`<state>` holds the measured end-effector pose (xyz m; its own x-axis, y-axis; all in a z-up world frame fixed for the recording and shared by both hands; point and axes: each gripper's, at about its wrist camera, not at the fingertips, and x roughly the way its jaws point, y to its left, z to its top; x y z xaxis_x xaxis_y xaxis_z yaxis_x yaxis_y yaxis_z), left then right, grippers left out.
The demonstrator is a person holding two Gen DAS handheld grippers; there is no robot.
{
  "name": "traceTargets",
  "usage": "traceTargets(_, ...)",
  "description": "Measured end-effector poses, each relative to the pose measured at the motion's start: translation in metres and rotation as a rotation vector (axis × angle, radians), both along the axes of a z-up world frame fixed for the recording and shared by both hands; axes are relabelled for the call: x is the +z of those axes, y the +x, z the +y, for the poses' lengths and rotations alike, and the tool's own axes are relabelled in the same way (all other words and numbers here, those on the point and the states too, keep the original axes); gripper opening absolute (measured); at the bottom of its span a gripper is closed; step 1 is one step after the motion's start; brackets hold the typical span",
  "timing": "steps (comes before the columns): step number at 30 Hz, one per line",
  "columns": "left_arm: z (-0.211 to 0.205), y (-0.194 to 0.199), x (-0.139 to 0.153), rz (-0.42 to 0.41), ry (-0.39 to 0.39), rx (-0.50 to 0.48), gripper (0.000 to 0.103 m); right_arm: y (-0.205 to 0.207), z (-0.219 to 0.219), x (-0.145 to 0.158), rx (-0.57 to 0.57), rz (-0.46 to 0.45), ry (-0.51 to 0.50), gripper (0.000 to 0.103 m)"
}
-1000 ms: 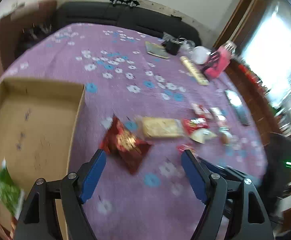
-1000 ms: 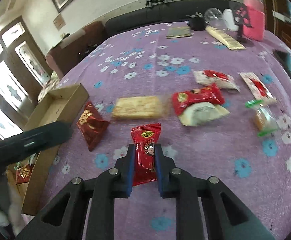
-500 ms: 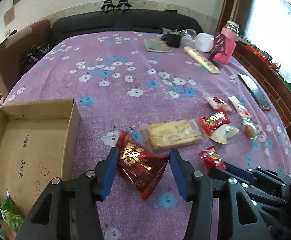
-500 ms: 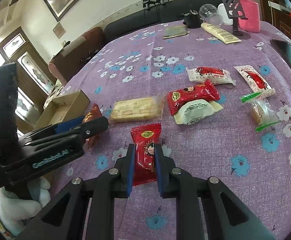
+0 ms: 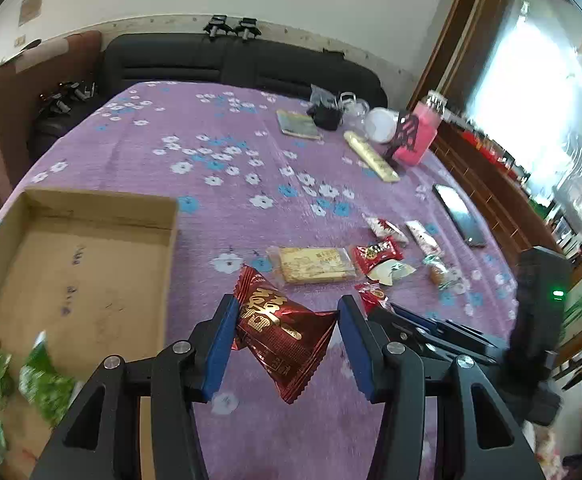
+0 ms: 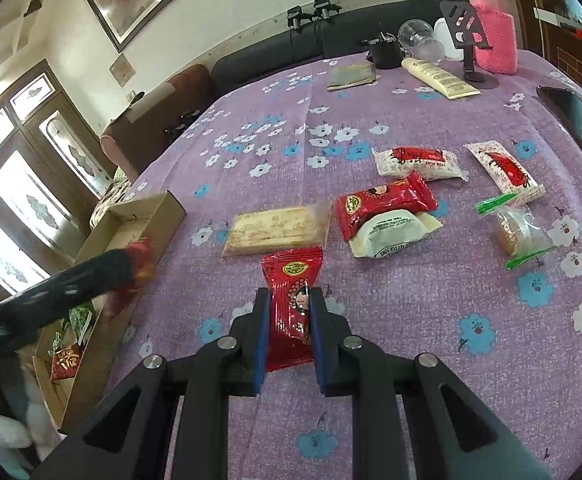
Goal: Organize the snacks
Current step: 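Carry both held red packets into the cardboard box and open both tools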
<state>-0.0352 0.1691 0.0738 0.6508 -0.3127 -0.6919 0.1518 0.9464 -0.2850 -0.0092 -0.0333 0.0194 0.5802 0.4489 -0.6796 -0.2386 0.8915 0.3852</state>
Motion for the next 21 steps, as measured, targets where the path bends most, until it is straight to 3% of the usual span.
traceTargets(5, 0.040, -0.023, 0.017, -0.035, 0.005, 0.046, 0.054, -0.004, 0.005, 0.004, 0.002, -0.009, -0.012, 0.017)
traceTargets(12, 0.113, -0.038, 0.027, -0.060, 0.049, 0.164, 0.054, -0.022, 0.029, 0.035, 0.066, -0.035, -0.005, 0.018)
traceTargets(16, 0.142, -0.033, 0.021, -0.052, 0.078, 0.203, 0.054, -0.023, 0.064, 0.058, 0.138, -0.045, 0.004, 0.018)
traceTargets(21, 0.162, -0.017, 0.006, -0.030, 0.104, 0.226, 0.054, -0.017, 0.127, 0.065, 0.243, -0.010, -0.002, 0.018)
